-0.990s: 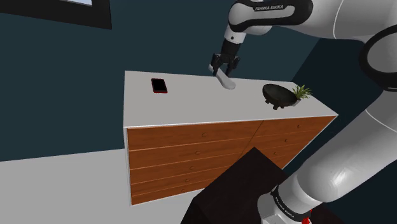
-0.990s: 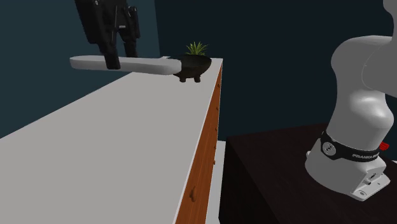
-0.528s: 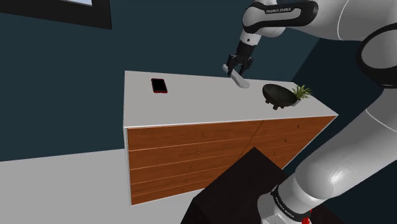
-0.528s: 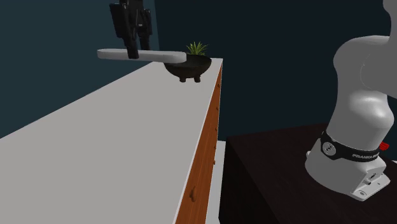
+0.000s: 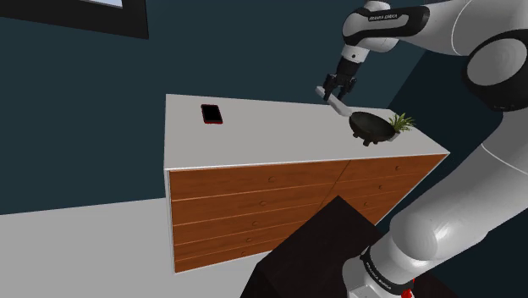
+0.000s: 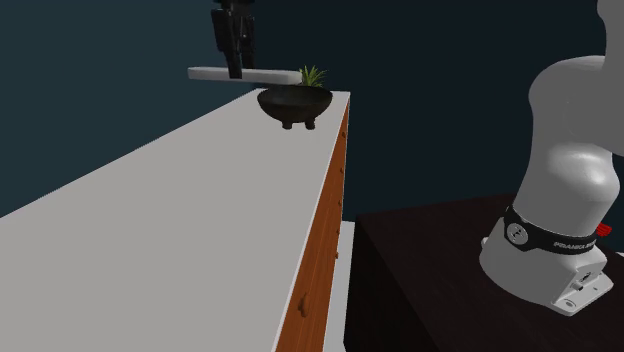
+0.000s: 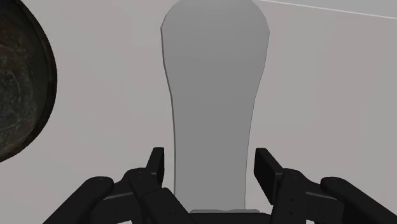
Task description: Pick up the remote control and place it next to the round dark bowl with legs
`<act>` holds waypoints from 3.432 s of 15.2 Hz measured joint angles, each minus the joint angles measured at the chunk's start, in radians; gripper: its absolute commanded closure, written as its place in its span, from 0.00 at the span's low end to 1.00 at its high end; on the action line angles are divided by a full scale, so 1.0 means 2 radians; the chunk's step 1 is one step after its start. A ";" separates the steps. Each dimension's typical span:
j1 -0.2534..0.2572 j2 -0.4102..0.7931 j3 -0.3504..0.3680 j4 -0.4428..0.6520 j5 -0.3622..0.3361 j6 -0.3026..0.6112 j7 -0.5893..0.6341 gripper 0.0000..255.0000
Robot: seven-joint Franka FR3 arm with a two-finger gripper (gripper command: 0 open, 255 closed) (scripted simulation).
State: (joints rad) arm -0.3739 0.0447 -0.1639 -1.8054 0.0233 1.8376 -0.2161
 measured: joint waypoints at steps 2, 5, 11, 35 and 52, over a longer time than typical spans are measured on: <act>-0.006 0.005 -0.006 0.002 0.001 0.003 -0.012 1.00; -0.007 0.008 -0.007 -0.013 0.002 0.021 -0.016 1.00; -0.008 0.016 -0.007 -0.045 0.004 0.060 -0.018 1.00; -0.010 0.072 -0.005 -0.124 0.018 0.194 -0.029 1.00; -0.009 0.044 -0.007 -0.095 0.011 0.138 -0.024 0.00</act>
State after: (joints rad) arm -0.3921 0.1323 -0.1770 -1.9958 0.0447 2.1142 -0.2645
